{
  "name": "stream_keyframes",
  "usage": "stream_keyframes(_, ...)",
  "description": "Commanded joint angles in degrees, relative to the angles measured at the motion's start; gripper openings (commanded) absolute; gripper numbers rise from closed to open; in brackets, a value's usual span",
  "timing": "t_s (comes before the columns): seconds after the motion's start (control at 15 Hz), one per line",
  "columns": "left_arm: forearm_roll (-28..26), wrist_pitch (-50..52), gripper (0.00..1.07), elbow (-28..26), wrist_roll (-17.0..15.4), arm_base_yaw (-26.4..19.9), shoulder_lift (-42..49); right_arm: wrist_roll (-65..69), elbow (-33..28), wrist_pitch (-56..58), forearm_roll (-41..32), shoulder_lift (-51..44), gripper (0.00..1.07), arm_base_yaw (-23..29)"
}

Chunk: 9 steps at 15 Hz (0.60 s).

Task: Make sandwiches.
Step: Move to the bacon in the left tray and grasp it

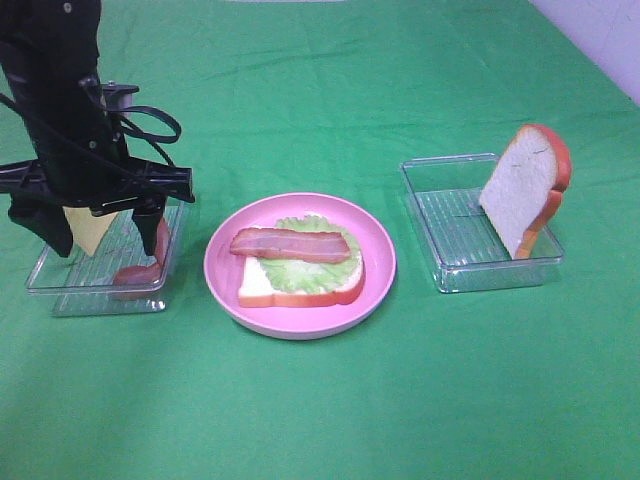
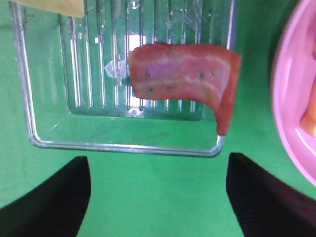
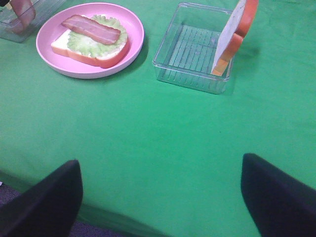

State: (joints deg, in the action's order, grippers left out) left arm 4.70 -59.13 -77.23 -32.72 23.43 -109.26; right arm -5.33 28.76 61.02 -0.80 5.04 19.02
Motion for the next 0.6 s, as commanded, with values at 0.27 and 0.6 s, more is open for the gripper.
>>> stream_keyframes(0.27, -2.7, 6.4, 0.64, 0.2, 1.6, 0.1, -0.7, 0.1, 0.0, -0.5, 0.1, -0.7, 0.80, 0.0)
stream_keyframes(0.6, -3.6, 6.5, 0.61, 0.1, 2.8, 0.1, -4.1, 0.1, 0.0, -0.5, 0.1, -0.7, 0.80, 0.0)
